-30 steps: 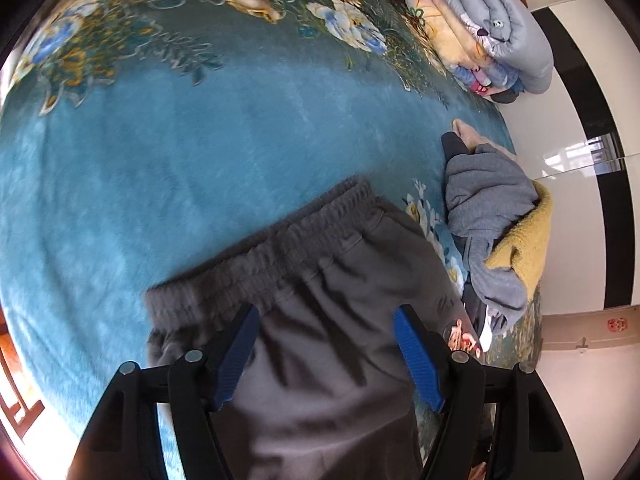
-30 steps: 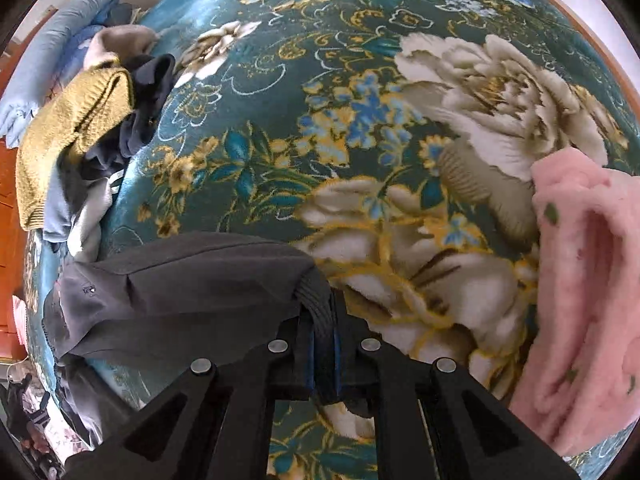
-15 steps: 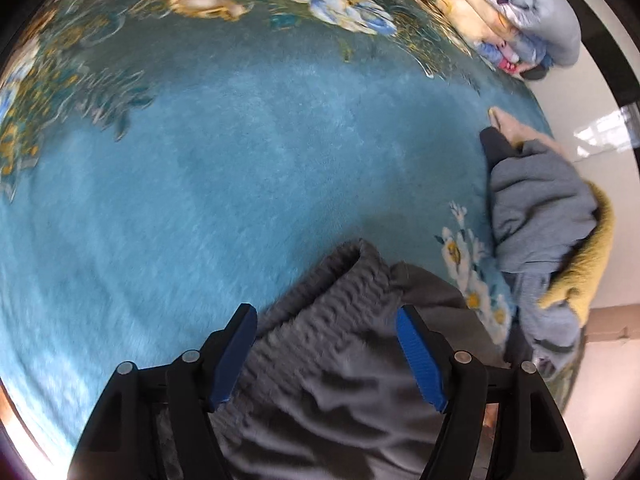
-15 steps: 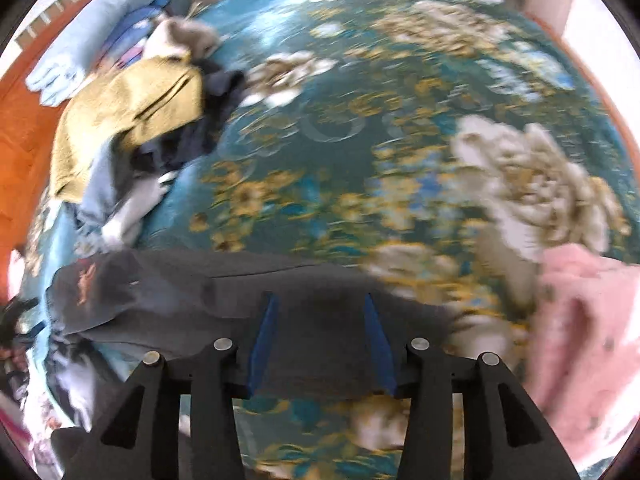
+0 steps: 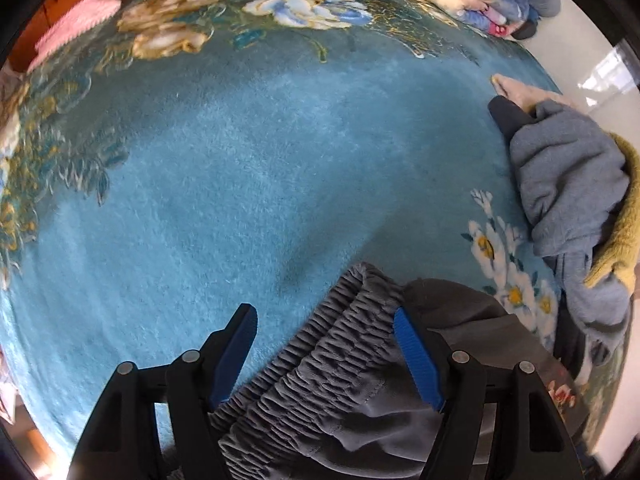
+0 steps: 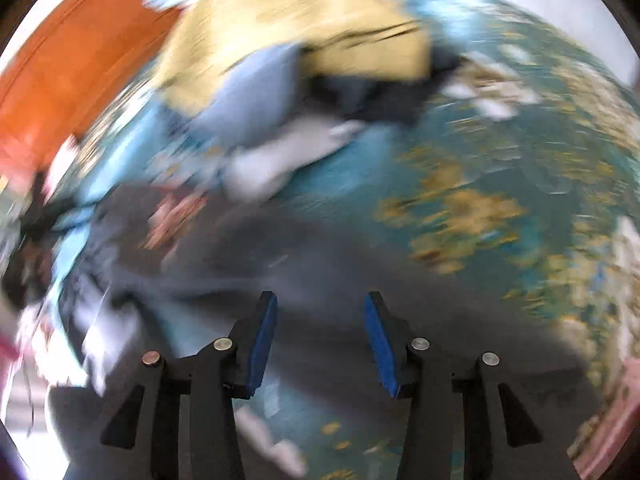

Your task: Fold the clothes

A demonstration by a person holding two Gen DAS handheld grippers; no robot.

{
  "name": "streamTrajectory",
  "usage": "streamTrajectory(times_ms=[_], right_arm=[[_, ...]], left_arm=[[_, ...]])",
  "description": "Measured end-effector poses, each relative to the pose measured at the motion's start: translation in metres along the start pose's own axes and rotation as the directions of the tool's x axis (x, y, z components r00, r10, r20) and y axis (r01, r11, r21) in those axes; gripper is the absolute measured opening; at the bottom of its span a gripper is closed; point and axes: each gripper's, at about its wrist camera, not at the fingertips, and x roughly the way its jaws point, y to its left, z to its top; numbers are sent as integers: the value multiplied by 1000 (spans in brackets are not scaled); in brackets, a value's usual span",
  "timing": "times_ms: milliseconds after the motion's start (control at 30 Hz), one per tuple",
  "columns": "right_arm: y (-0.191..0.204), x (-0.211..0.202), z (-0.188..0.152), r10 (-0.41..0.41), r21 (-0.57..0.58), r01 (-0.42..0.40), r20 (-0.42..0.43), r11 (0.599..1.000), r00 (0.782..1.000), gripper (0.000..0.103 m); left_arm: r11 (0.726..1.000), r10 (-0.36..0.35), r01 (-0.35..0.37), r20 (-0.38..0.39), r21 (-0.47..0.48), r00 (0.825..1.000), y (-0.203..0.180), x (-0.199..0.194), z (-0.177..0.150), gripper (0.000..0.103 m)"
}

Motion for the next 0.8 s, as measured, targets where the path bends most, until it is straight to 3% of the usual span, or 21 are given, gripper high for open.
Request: streamTrajectory(times_ms=[67,200,367,500,667,800], right_arm=[[19,15,-12,24,-76,-28,-50,997,998,46],[26,52,-28,-31,-105,16,-144,994,989,44],[35,51,-34,-94,-170,69,-142,983,985,9],[46,17,-42,-86,-227,68,-71,971,994,7],[51,33,-80,-86,-276,36,-171,960,982,6],[51,42,-87,-81,-230,37,-184,972,979,7]], left_arm=[[999,-26,26,-8,-36,1000,6,1,0,74],[998,-39,39,-13,-43,999,12,-1,-3,74],[997,-51,50,-19,-51,999,16,-3,-3,74],[995,-77,76,-15,-68,997,19,-7,-1,74],[994,-76,74,-22,-86,997,18,-7,-1,74],[995,-84,82,-23,-61,996,12,-18,0,74]])
